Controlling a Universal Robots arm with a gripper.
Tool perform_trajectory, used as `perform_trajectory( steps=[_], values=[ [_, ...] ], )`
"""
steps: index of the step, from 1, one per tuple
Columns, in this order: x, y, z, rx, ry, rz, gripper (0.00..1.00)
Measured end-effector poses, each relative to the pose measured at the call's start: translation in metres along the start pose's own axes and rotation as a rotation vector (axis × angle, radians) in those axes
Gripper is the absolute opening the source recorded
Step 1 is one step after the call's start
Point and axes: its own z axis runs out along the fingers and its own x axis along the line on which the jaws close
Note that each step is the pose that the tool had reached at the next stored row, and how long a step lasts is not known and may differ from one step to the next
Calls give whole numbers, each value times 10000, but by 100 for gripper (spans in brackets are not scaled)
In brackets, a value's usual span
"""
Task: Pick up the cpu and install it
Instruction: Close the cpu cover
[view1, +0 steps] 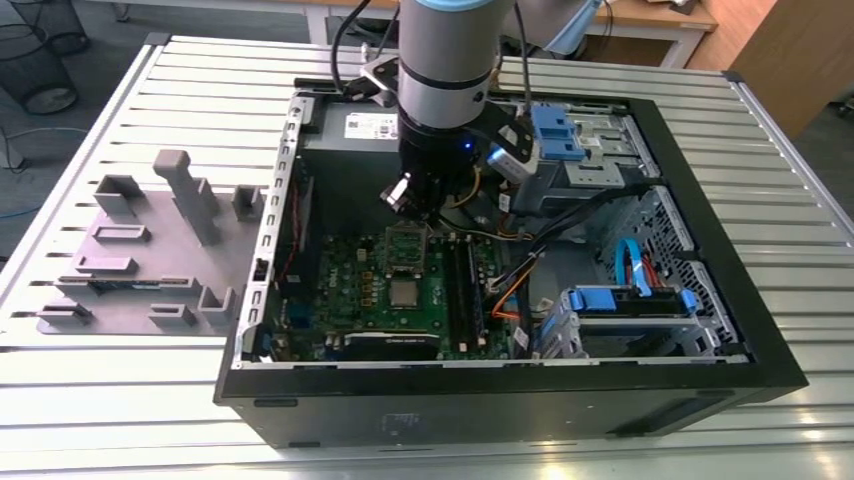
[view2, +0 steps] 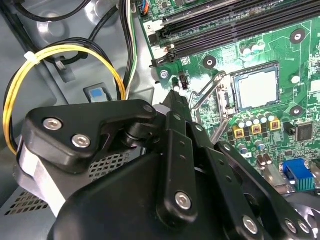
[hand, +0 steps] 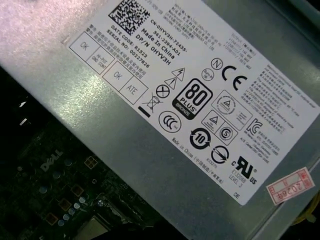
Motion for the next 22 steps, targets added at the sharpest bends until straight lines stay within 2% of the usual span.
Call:
perform_trajectory(
  steps=[7,14,20,22],
  values=[
    [-2,-2,-12,-3,7,0,10],
    [-19,-17,-24,-75,123,7,10],
    [-23,-21,-24,-82,132,6,10],
    [-30,-26,-29,-99,157,9,10]
  ],
)
